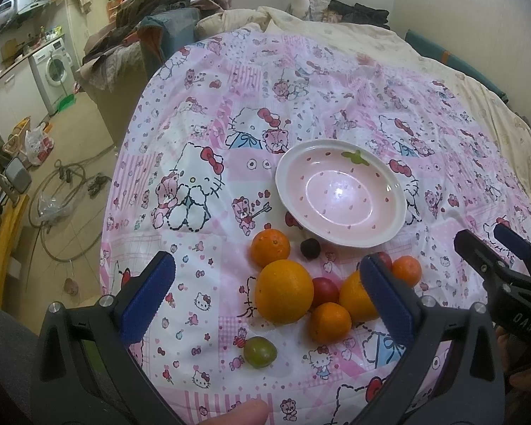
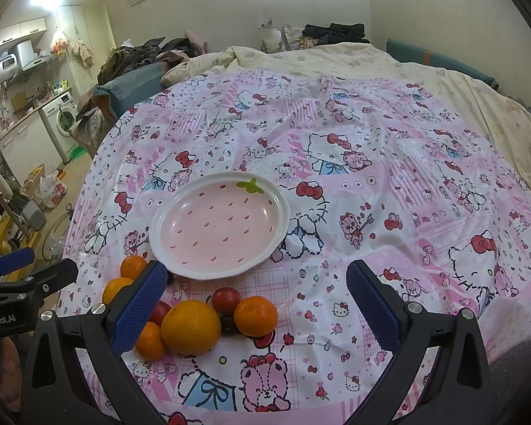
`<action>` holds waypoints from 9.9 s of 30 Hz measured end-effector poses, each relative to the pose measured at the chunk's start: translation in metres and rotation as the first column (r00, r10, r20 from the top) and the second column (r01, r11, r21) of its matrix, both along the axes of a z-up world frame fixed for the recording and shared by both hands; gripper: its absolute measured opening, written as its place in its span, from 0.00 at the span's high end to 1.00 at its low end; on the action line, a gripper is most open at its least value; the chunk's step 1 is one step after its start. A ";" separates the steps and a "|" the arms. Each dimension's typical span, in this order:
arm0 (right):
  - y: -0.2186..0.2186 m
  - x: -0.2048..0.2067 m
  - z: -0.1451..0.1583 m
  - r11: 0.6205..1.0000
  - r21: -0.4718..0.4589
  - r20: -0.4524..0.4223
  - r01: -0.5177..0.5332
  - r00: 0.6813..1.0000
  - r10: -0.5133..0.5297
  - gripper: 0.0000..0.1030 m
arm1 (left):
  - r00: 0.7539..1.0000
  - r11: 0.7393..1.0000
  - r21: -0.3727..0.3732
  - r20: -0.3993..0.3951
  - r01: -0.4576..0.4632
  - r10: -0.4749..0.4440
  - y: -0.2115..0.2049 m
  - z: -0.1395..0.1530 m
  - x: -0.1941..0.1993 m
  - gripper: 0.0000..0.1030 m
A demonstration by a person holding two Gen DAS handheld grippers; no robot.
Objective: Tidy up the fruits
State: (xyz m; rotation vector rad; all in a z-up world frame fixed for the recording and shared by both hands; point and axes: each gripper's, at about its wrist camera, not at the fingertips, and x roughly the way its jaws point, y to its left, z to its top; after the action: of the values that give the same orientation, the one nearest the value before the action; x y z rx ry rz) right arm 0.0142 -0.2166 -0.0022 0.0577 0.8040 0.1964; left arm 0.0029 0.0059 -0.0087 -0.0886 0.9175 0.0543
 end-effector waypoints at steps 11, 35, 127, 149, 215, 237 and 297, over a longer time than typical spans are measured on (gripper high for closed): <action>-0.019 0.006 -0.001 0.996 0.062 -0.036 0.067 0.997 -0.064 0.00 | 0.923 0.969 -0.094 -0.338 -0.227 0.184 0.058 -0.049 0.037 0.00; -0.053 0.020 -0.021 0.975 0.125 -0.186 0.185 0.969 -0.160 0.00 | 0.879 0.955 -0.262 -0.476 -0.140 -0.002 0.004 -0.102 0.056 0.46; -0.084 0.181 -0.031 0.931 0.314 -0.435 0.188 0.900 -0.035 0.20 | 0.930 0.971 -0.202 -0.318 0.126 -0.186 -0.049 -0.080 0.211 0.49; -0.084 0.178 -0.026 0.940 0.309 -0.426 0.141 0.905 0.004 0.20 | 0.930 0.975 -0.174 -0.314 0.141 -0.190 -0.057 -0.080 0.216 0.06; 0.053 0.058 -0.080 0.957 0.236 -0.566 -0.170 0.776 0.277 0.26 | 0.961 0.970 -0.204 -0.267 -0.129 0.071 0.040 -0.023 0.053 0.06; 0.050 0.053 -0.067 0.943 0.176 -0.488 -0.282 0.807 0.332 0.43 | 0.961 0.972 -0.186 -0.258 -0.147 0.096 0.045 -0.026 0.053 0.06; -0.080 0.082 0.002 0.907 0.417 -0.324 0.057 0.942 0.089 0.43 | 0.928 0.989 -0.033 -0.342 0.147 -0.149 -0.056 -0.011 0.054 0.82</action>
State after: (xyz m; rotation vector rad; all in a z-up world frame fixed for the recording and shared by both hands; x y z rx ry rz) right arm 0.0961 -0.2963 -0.0003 0.5070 1.0939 0.3822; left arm 0.0565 -0.0499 -0.0202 -0.0153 1.2724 -0.0764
